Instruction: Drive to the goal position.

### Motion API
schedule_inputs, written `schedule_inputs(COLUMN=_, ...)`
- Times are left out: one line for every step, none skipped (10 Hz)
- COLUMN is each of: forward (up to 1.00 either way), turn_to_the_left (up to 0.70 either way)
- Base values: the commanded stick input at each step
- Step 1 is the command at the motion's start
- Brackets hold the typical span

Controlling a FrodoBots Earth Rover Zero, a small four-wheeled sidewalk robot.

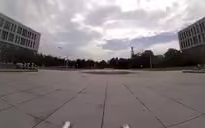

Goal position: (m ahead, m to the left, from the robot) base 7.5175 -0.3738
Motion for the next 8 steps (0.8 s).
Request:
schedule_inputs(forward=0.7, turn_to_the_left=0.0)
schedule_inputs(forward=0.7, turn_to_the_left=0.0)
schedule_inputs(forward=0.7, turn_to_the_left=0.0)
schedule_inputs(forward=0.7, turn_to_the_left=0.0)
schedule_inputs(forward=0.7, turn_to_the_left=0.0)
schedule_inputs(forward=0.7, turn_to_the_left=0.0)
schedule_inputs(forward=0.7, turn_to_the_left=0.0)
schedule_inputs(forward=0.7, turn_to_the_left=0.0)
